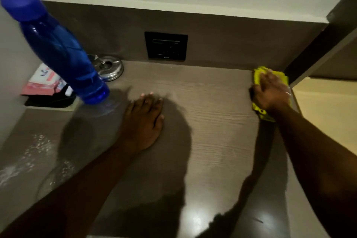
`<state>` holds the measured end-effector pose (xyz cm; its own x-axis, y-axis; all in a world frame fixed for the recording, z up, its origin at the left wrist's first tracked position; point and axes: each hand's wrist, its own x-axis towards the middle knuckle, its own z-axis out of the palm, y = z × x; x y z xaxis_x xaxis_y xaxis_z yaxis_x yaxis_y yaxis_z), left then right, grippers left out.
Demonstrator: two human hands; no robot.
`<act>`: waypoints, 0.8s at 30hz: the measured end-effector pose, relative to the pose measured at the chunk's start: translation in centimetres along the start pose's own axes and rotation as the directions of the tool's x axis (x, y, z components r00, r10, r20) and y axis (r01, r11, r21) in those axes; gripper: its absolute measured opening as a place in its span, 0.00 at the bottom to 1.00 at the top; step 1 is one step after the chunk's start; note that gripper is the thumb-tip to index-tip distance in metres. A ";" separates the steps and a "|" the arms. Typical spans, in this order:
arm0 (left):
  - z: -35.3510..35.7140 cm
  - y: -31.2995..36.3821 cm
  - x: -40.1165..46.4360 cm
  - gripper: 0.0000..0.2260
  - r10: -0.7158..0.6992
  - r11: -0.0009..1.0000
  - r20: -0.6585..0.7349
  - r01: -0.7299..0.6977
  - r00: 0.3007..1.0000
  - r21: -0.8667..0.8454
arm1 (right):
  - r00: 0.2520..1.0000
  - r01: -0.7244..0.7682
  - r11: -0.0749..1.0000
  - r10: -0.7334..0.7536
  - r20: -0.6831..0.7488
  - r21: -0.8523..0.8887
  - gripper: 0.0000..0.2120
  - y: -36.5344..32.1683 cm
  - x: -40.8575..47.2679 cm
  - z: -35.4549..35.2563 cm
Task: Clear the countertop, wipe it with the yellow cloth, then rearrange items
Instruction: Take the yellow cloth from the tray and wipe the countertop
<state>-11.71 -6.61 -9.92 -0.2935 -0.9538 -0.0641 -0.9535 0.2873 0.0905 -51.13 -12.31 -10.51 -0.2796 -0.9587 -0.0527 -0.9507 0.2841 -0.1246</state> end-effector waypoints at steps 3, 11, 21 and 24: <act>0.4 -0.5 0.0 0.25 0.011 1.000 -0.006 -0.012 1.000 -0.004 | 0.997 -0.078 0.996 0.077 -0.031 -0.042 0.30 0.9 -0.7 -0.2; 1.7 -0.8 0.1 0.27 -0.013 0.991 -0.056 0.006 0.998 -0.133 | 0.860 -0.505 0.859 0.509 -0.036 0.083 0.33 -4.6 -7.2 1.5; 1.6 -0.1 0.5 0.27 -0.011 0.999 -0.018 0.011 1.000 -0.036 | 0.986 -0.132 0.990 0.126 0.106 0.058 0.36 -20.3 -3.2 3.1; 1.0 0.4 0.4 0.28 0.004 1.000 -0.034 -0.004 0.999 0.008 | 0.967 0.223 0.975 -0.224 0.125 0.022 0.33 -20.5 -5.4 2.6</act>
<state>-12.29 -6.75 -10.91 -0.2952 -0.9550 -0.0296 -0.9528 0.2920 0.0828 -29.80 -12.93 -10.22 -0.0407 -0.9883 -0.1469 -0.9858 0.0637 -0.1554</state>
